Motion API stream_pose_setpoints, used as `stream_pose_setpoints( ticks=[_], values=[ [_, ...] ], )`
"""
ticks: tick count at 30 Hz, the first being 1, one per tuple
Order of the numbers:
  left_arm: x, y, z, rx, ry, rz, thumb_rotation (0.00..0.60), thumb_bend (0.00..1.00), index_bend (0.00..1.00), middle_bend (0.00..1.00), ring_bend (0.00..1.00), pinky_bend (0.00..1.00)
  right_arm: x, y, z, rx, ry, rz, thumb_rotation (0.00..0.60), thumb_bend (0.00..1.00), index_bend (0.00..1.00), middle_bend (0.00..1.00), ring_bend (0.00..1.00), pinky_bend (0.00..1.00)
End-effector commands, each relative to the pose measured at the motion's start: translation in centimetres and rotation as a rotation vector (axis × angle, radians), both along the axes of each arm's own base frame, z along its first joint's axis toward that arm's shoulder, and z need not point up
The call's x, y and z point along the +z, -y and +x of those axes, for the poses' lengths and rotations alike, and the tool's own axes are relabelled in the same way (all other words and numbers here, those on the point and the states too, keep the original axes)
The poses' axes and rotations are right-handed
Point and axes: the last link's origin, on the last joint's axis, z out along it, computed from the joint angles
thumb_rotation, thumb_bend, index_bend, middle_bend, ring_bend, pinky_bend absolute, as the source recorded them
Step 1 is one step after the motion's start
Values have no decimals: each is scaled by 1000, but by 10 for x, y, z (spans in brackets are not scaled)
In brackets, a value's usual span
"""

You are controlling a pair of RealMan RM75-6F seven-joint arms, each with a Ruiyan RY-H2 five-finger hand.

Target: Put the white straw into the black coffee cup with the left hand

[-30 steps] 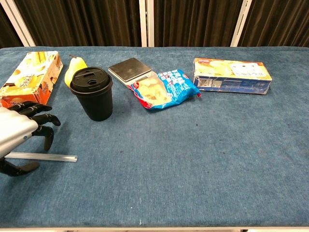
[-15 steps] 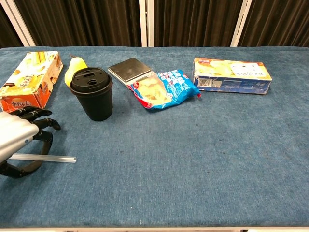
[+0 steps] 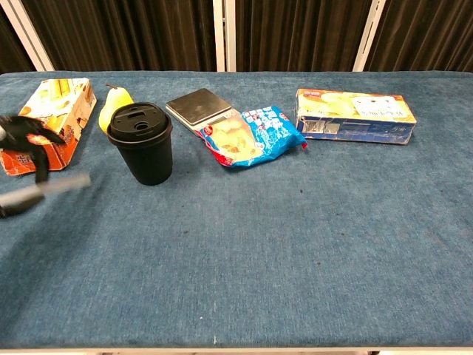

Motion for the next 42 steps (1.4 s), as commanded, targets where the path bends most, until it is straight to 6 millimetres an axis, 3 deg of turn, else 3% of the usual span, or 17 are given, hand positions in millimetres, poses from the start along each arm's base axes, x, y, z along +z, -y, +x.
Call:
stream_pose_setpoints(
  ticks=[1, 5, 9, 19, 31, 42],
  values=[
    [54, -19, 9, 56, 300, 102, 600, 318, 591, 180, 1, 0, -9, 1, -1, -4, -6, 33, 600, 196, 0, 74, 0, 30],
    [72, -33, 20, 86, 569, 106, 600, 320, 591, 180, 0, 0, -17, 0, -3, -9, -4, 59, 600, 195, 0, 74, 0, 30],
    [77, -47, 33, 100, 800, 73, 600, 329, 591, 180, 0, 0, -21, 0, -4, -11, -4, 74, 600, 196, 0, 74, 0, 30],
    [44, -82, 75, 152, 1143, -66, 600, 332, 588, 177, 0, 0, -22, 0, -3, -14, -11, 78, 600, 195, 0, 74, 0, 30],
    [4, -93, 102, 167, 1213, -93, 600, 325, 585, 173, 0, 0, -21, -2, -3, -25, -12, 76, 600, 196, 0, 74, 0, 30],
    [-17, -96, 100, 127, 1098, -34, 600, 325, 585, 173, 0, 0, -21, -2, -4, -30, -11, 73, 600, 195, 0, 74, 0, 30]
  ],
)
